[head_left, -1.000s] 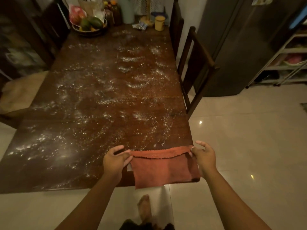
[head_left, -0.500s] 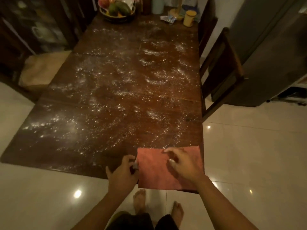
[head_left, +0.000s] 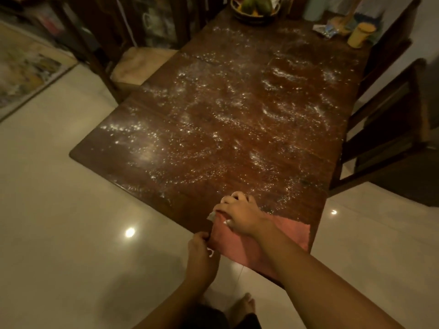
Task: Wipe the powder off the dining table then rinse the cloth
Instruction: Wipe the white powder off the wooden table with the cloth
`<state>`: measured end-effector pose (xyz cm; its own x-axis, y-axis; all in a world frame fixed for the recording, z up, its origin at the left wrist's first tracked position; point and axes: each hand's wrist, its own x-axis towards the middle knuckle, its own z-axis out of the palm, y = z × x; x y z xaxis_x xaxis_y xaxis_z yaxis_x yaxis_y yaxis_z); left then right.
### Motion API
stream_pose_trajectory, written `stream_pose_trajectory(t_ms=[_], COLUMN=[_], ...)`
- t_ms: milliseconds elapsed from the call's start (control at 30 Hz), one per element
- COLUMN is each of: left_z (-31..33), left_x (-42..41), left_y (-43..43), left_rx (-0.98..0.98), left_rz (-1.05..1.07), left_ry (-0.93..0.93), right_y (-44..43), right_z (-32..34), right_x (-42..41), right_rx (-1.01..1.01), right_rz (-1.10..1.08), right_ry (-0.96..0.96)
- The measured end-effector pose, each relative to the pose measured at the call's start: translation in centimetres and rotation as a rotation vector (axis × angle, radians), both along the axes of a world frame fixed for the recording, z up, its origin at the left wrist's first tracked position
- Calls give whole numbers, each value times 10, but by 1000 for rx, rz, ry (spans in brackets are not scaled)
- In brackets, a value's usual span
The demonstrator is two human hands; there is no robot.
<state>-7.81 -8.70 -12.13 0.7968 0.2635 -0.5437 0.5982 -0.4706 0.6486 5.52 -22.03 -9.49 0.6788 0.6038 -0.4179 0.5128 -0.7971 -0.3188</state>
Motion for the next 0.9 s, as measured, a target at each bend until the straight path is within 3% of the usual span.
stream_pose_trajectory(t_ms=[100, 233, 400, 567, 733, 900], left_z=[1, 14, 37, 60, 60, 67], left_x=[-2, -2, -4, -2, 3, 2], left_y=[-2, -3, -11, -44, -91, -128], left_rx=[-49, -76, -164, -190, -12, -3], left_rz=[82, 113, 85, -152, -442, -600], left_ry=[-58, -158, -269, -278, -301, -237], right_y=[-3, -20, -58, -111, -157, -188], right_z=[1, -1, 12, 19, 20, 16], right_x=[0, -4, -8, -22, -43, -62], right_rx=[30, 170, 256, 284, 238, 205], right_rz=[5, -47, -195, -252, -318, -386], right_ry=[-37, 56, -3, -25, -60, -58])
